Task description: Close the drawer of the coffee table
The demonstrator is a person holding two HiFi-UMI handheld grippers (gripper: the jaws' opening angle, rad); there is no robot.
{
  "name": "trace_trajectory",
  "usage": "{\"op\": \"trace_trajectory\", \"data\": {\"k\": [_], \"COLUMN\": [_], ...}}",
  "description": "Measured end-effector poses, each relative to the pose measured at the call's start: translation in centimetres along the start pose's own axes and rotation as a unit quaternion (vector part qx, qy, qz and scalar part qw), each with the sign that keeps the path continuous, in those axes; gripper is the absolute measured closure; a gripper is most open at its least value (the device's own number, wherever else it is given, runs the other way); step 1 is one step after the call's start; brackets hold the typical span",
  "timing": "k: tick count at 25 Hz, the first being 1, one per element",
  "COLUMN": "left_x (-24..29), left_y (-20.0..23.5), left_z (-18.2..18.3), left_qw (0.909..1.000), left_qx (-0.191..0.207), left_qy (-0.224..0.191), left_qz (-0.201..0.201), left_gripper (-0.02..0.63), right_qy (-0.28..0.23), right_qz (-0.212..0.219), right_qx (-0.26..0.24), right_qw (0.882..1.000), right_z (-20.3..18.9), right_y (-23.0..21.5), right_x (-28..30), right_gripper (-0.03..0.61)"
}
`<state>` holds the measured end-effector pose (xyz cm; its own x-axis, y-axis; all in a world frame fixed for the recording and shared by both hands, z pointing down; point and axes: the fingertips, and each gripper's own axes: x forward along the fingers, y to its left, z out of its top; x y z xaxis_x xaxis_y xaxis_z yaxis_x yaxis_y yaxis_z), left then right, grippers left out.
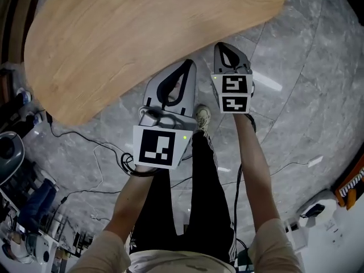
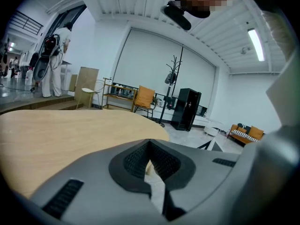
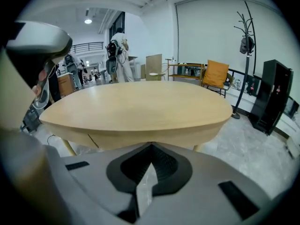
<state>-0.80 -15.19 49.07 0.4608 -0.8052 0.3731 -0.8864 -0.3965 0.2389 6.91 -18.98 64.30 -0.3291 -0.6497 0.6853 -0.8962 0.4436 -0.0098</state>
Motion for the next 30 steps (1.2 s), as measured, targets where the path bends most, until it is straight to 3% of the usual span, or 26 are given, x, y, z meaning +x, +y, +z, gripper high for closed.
{"op": "trace_trajectory", "data": {"k": [5,10,14,19,25,30], "left_x": [-2.1,-4.1,-6.8,-13.3,-20.1,-23.8], "left_y": [0.1,-1.3,-3.1,-7.4,-11.4,-12.5], "left_z": [4.2,14.5,20.6,30.1,35.7,35.9], "left_qw": [0.9993,0.9997,0.9995,0.9968,0.9887,0.9838], "left_qx": [-0.012,0.011,0.009,0.026,0.091,0.123], "left_qy": [0.028,-0.015,-0.023,-0.075,-0.118,-0.128], "left_qz": [0.023,0.017,0.021,0.008,0.017,0.022], "left_gripper": [0.606,0.606,0.606,0.606,0.606,0.606], "right_qy": [0.005,-0.046,-0.077,-0.156,-0.227,-0.260], "right_qz": [-0.046,-0.085,-0.112,-0.153,-0.195,-0.170], "right_qx": [0.037,0.039,0.047,0.061,0.033,0.052], "right_qw": [0.998,0.995,0.990,0.974,0.954,0.949], "right_z": [4.9,15.6,22.2,30.7,34.7,33.4], "right_y": [-0.3,0.7,2.3,2.5,3.0,5.5], "right_x": [-5.7,-13.5,-21.9,-35.0,-46.0,-49.7], "right_gripper": [0.572,0.572,0.572,0.572,0.572,0.572]}}
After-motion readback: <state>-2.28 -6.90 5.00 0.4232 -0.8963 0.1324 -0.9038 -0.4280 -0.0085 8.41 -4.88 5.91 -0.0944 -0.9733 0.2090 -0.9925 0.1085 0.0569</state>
